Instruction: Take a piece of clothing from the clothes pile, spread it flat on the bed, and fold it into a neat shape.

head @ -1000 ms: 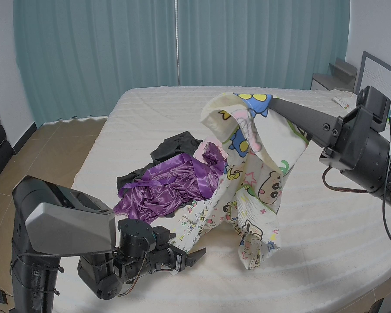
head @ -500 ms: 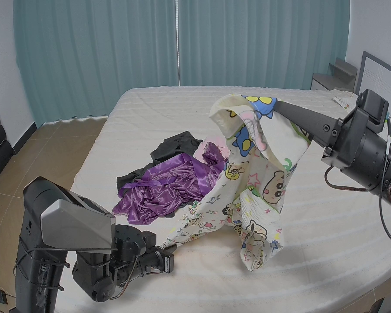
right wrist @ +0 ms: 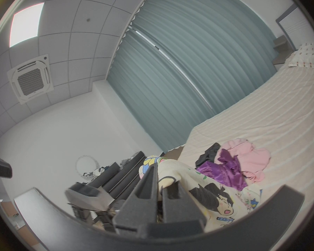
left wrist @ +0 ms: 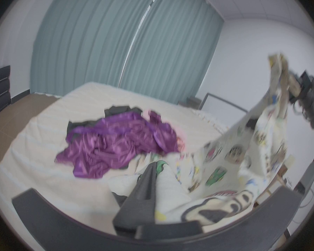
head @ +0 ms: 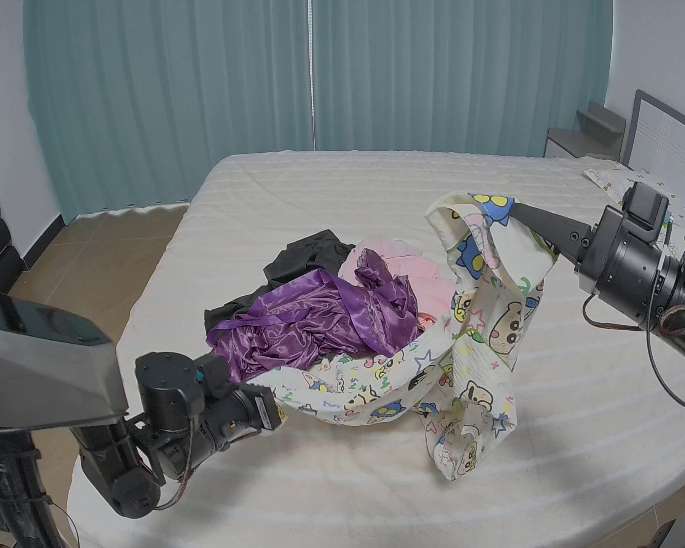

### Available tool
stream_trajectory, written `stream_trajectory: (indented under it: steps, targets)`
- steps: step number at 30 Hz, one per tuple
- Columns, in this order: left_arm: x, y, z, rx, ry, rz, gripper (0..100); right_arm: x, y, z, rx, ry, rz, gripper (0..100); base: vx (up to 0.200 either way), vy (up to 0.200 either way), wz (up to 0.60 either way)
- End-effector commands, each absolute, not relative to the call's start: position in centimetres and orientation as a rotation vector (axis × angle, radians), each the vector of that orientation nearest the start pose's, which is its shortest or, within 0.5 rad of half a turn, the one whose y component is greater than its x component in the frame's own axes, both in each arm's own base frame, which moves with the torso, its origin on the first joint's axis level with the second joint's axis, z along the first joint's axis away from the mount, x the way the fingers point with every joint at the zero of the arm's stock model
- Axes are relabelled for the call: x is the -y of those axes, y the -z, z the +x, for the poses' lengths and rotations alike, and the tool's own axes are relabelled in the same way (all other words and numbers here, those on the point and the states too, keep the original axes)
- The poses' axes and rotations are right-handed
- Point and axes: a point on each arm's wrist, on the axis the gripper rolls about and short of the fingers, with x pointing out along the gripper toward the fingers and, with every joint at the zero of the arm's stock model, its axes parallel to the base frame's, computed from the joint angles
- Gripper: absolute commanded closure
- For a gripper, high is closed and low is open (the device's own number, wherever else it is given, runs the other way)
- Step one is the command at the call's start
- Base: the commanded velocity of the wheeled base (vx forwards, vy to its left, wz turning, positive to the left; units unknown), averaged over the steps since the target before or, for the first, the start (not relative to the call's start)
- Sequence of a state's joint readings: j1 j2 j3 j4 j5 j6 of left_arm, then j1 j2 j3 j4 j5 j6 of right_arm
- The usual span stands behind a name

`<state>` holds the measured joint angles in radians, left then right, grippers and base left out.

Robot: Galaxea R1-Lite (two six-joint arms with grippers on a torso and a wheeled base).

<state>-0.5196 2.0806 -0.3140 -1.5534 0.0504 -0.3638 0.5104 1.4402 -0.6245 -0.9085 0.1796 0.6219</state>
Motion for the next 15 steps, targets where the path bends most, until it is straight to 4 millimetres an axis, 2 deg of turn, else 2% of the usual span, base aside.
stream_trajectory:
  steps: [1, 4, 7, 8, 9, 11, 12, 13, 15]
  targets:
    - [12.7, -13.4, 23.7, -0.014, 0.358, -0.382, 100, -9.3, -21.2, 23.4, -0.153, -0.528, 0.603, 100, 0.0, 0.0, 0.0]
    - [12.2, -15.7, 23.2, 0.03, 0.331, -0.374, 100, -8.6, -21.9, 23.7, -0.117, -0.51, 0.603, 100, 0.0, 0.0, 0.0]
    - [11.6, -19.8, 21.9, 0.068, 0.341, -0.378, 100, -8.3, -24.0, 23.4, -0.037, -0.526, 0.598, 100, 0.0, 0.0, 0.0]
    - [11.6, -20.0, 21.9, 0.068, 0.341, -0.378, 100, -8.3, -24.2, 23.3, -0.029, -0.528, 0.598, 100, 0.0, 0.0, 0.0]
    - [11.2, -22.2, 21.4, 0.072, 0.333, -0.379, 100, -8.2, -25.9, 22.9, 0.029, -0.547, 0.602, 100, 0.0, 0.0, 0.0]
    - [10.7, -24.2, 20.5, 0.068, 0.33, -0.376, 100, -8.1, -27.4, 22.4, 0.074, -0.566, 0.604, 100, 0.0, 0.0, 0.0]
    - [10.7, -24.5, 20.4, 0.068, 0.332, -0.376, 100, -8.1, -27.6, 22.3, 0.077, -0.568, 0.605, 100, 0.0, 0.0, 0.0]
    - [10.5, -26.0, 19.8, 0.076, 0.331, -0.378, 100, -8.1, -28.6, 21.8, 0.095, -0.58, 0.605, 100, 0.0, 0.0, 0.0]
    - [10.3, -27.9, 19.6, 0.098, 0.306, -0.387, 100, -8.2, -30.0, 21.3, 0.126, -0.598, 0.608, 100, 0.0, 0.0, 0.0]
